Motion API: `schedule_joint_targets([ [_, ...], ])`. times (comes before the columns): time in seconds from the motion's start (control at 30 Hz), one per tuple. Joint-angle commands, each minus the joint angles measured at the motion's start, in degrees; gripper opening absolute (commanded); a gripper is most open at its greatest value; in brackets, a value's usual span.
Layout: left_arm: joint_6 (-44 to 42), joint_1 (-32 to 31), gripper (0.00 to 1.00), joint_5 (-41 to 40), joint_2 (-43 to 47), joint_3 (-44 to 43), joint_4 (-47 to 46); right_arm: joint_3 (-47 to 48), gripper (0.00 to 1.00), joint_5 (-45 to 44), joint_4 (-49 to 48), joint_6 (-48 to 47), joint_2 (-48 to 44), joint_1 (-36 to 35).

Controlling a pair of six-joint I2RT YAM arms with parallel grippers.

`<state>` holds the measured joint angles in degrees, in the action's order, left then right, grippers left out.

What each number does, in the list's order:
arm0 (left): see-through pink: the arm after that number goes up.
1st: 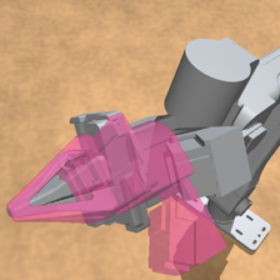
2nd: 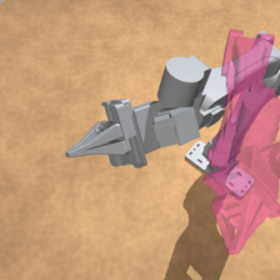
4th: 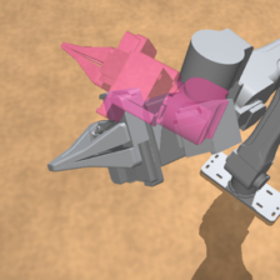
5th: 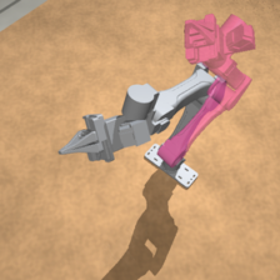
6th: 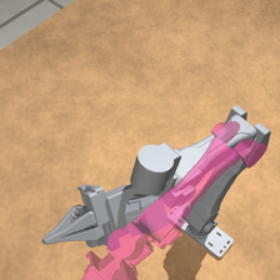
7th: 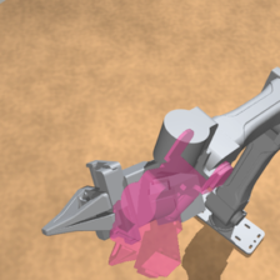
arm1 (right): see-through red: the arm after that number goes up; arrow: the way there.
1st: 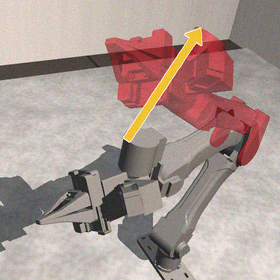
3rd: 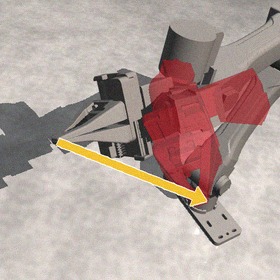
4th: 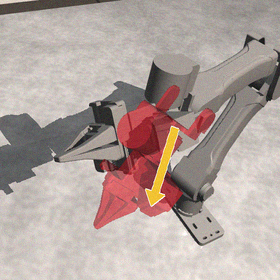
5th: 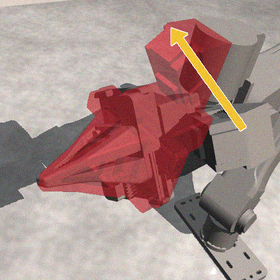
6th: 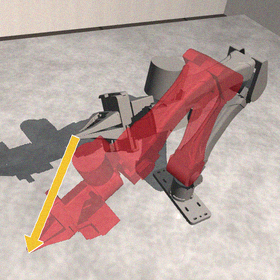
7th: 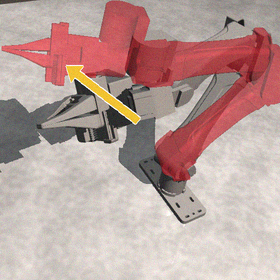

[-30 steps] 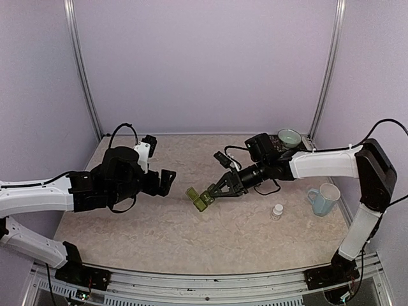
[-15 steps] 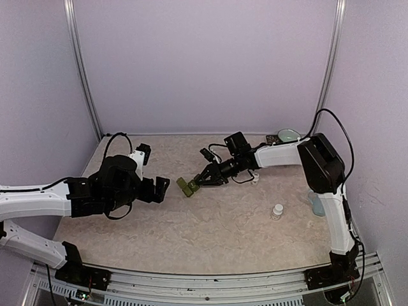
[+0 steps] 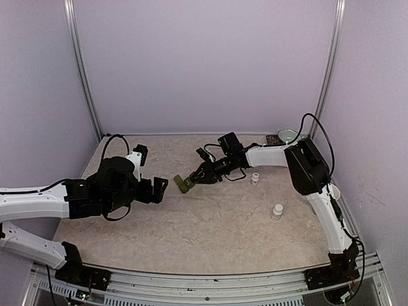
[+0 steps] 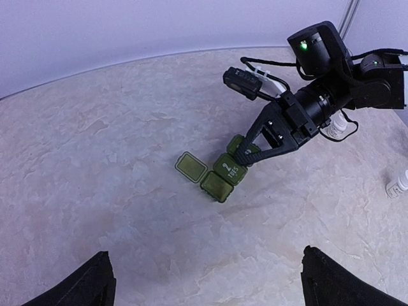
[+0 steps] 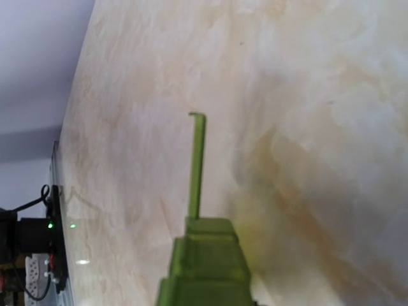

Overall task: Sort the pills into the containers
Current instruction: Place the pill container at the center of the board.

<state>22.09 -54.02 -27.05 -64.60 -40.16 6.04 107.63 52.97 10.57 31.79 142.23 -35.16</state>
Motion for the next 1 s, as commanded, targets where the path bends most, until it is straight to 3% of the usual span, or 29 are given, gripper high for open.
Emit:
schedule_joint_targets([
  [0.0,0.71,0.32,0.99,-0.47,0.81,0.61,-0.4,1.46,0.3,-3.32,2.48,-0.13,1.17,0.61],
  [0.17,0.87,0.32,0.99,-0.29,0.84,0.61,-0.68,2.62,0.44,-6.36,6.1,-2.54,0.7,1.08],
  [0.7,1.12,0.27,0.99,0.49,0.84,0.88,-1.25,4.94,0.66,-15.89,15.82,-12.45,-6.64,2.55],
  [0.8,0.63,0.19,0.99,1.0,0.05,0.6,-1.71,1.3,0.74,-19.97,16.23,-15.07,-11.94,2.55],
  [0.97,-0.46,-0.27,0.99,1.66,-2.41,-0.9,-2.83,-12.73,0.98,-29.1,12.25,-17.97,-24.33,2.59],
])
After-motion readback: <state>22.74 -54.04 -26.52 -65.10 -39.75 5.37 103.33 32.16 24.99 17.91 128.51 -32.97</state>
